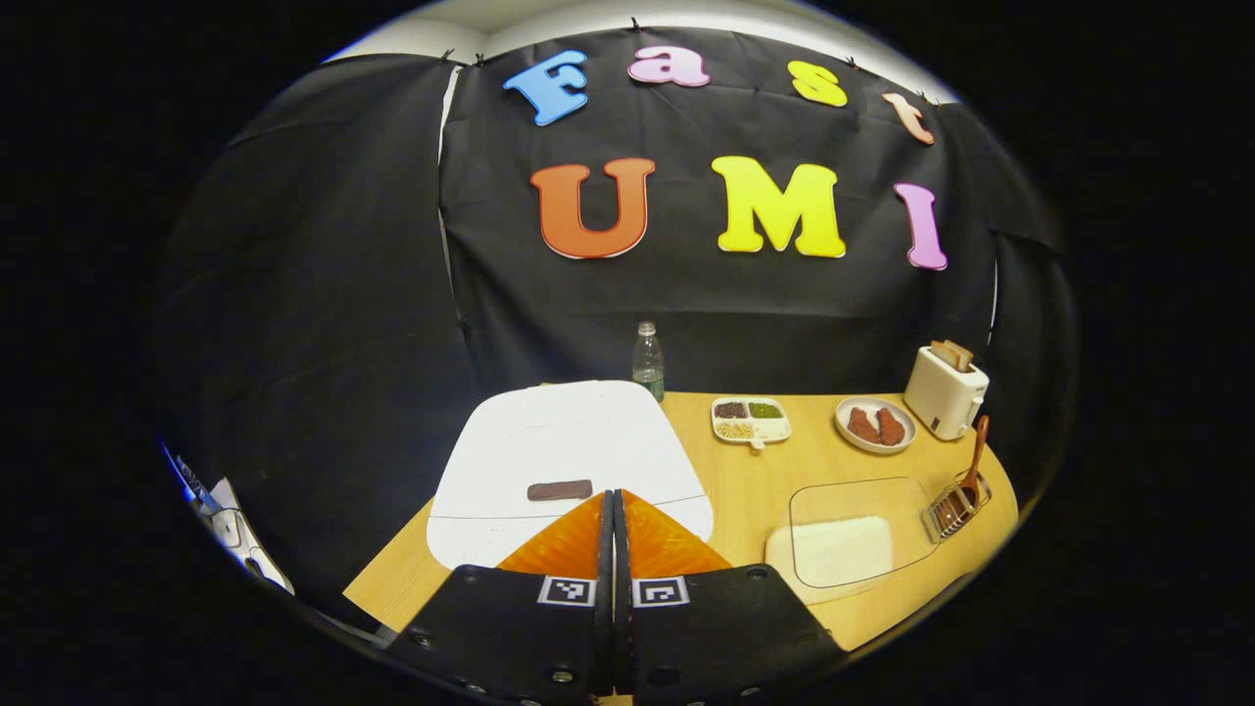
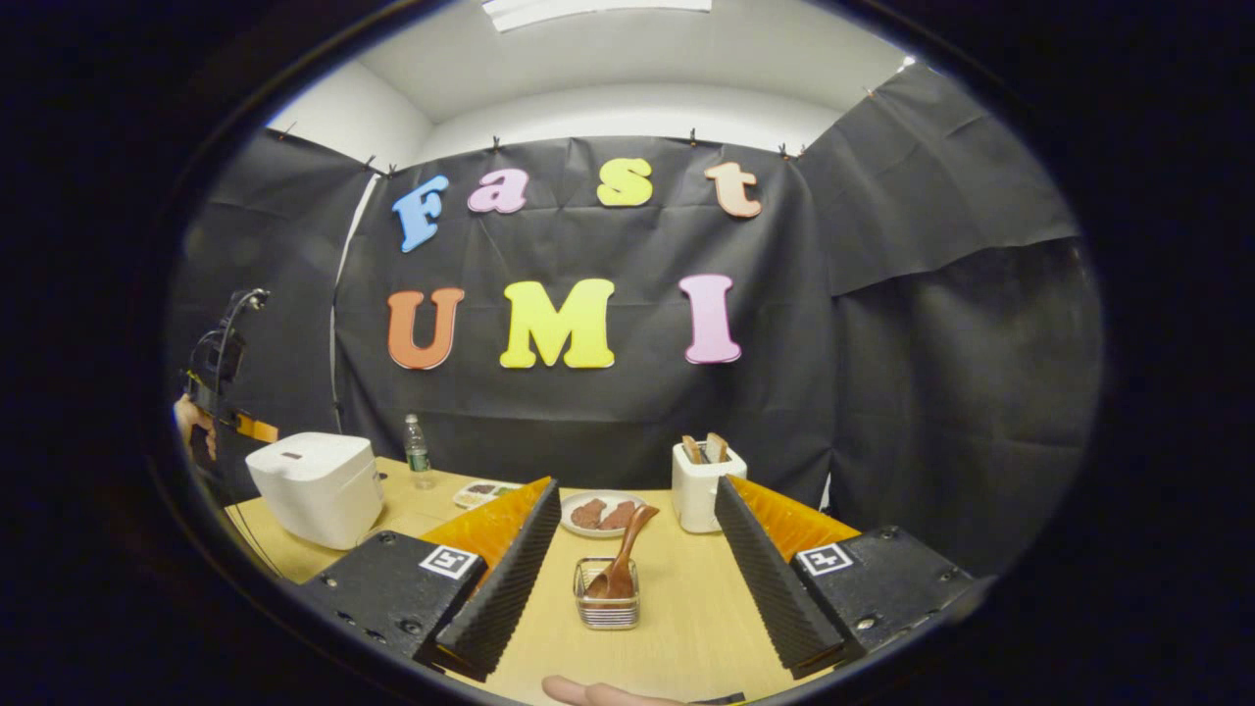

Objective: Close the left gripper, press the button to open the rice cooker; take a wooden spoon from the chopstick holder with the right hand, scoop a spoonful of rice and pour it into the rice cooker, then put the wooden spoon back into the chopstick holder.

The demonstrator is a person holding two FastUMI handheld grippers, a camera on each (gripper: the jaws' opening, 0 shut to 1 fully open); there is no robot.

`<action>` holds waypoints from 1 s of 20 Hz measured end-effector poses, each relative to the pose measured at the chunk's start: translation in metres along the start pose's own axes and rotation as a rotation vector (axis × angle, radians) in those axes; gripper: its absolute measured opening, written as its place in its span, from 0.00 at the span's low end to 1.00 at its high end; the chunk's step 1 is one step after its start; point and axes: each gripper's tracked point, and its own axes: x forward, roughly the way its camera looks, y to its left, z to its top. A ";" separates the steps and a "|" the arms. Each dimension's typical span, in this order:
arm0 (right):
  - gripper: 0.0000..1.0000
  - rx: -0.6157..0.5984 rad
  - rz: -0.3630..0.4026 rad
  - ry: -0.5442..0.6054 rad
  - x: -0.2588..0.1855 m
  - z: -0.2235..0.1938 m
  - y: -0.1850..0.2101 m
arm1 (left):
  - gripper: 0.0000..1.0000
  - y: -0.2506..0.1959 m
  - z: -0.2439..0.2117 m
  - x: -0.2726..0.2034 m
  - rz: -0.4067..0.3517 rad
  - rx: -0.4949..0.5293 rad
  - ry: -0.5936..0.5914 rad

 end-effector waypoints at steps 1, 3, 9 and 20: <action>1.00 0.002 0.004 0.003 0.001 -0.003 -0.001 | 0.00 0.004 0.000 0.007 0.018 0.012 0.015; 1.00 0.006 0.015 0.006 0.005 -0.010 -0.003 | 0.00 0.014 0.002 0.021 0.050 0.017 0.025; 0.96 -0.004 0.010 0.035 0.018 -0.031 -0.019 | 0.00 0.023 -0.004 0.048 0.063 -0.037 0.055; 1.00 0.006 -0.028 0.080 0.044 -0.046 -0.048 | 0.01 0.027 -0.025 0.060 0.093 -0.061 0.173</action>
